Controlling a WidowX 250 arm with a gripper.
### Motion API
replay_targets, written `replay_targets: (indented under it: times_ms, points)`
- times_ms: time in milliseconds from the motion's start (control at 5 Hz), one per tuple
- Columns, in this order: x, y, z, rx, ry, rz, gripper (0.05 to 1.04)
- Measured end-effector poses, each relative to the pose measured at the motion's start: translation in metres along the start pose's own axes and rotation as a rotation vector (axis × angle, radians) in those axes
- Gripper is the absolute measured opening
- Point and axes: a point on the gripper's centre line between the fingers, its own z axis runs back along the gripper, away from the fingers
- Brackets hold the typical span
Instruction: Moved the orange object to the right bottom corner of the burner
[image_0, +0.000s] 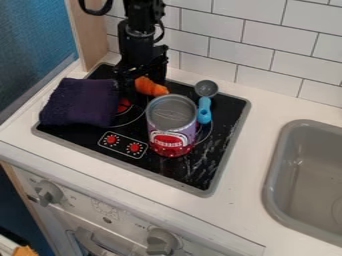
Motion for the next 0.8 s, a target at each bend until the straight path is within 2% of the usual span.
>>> replay_targets:
  times_ms: [200, 400, 600, 800]
  points:
    - [0.0021, -0.0037, -0.0011, -0.023, -0.005, -0.009, 0.664]
    - [-0.0004, -0.0045, -0.0018, -0.033, 0.006, -0.016, 0.479]
    - [-0.0032, -0.0035, -0.0018, -0.032, 0.021, -0.012, 0.462]
    - [-0.0057, -0.0037, 0.0043, -0.012, 0.054, -0.051, 0.462]
